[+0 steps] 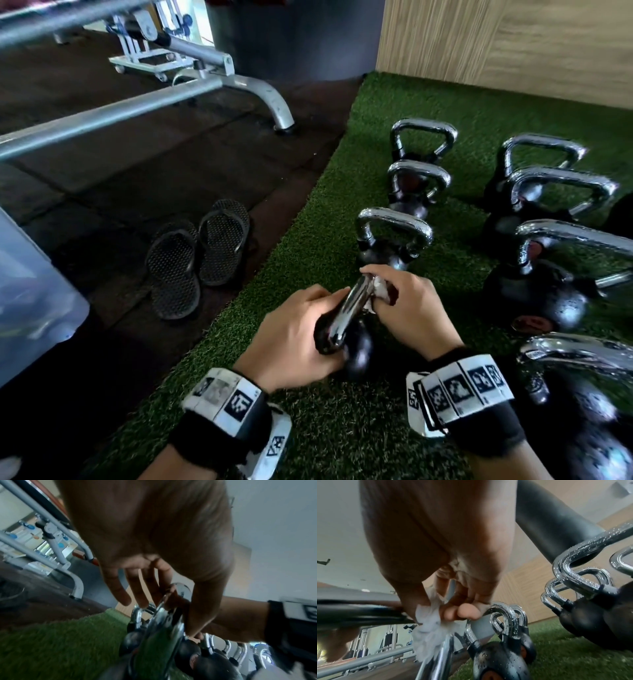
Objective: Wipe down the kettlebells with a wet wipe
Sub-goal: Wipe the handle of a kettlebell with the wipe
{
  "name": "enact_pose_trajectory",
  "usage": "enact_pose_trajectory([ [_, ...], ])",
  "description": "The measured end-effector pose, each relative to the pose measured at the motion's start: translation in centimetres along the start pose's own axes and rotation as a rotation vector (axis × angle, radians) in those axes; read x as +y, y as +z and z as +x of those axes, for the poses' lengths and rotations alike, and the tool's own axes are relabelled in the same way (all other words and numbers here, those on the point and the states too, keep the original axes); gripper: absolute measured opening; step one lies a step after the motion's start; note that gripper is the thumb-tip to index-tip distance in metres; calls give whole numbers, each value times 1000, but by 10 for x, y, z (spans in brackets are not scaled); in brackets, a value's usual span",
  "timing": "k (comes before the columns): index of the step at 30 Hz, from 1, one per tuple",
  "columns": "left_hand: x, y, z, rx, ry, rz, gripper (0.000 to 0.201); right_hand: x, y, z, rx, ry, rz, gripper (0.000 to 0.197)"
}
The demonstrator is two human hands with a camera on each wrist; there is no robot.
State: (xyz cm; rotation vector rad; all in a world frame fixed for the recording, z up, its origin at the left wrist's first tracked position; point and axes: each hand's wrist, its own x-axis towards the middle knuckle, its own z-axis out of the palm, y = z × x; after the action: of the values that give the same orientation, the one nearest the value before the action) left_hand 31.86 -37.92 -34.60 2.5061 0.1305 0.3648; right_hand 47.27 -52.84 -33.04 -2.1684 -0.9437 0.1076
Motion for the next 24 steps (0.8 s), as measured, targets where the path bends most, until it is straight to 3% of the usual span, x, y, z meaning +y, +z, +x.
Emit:
enact_pose_trajectory([
  [4, -14, -28, 17, -170, 45, 138, 70, 0, -14, -19, 25, 48, -1, 33],
  [9, -26, -48, 43, -376, 55, 72, 69, -8, -14, -58, 27, 53, -13, 20],
  [18, -24, -49, 61, -433, 69, 44, 75, -16, -14, -73, 2, 106, 1, 24],
  [21, -28, -59, 62, -483, 19, -153, 80, -16, -28, -70, 23, 96, 25, 26],
  [24, -42, -71, 69, -467, -29, -446, 73, -13, -49, -62, 95, 136, 105, 24],
])
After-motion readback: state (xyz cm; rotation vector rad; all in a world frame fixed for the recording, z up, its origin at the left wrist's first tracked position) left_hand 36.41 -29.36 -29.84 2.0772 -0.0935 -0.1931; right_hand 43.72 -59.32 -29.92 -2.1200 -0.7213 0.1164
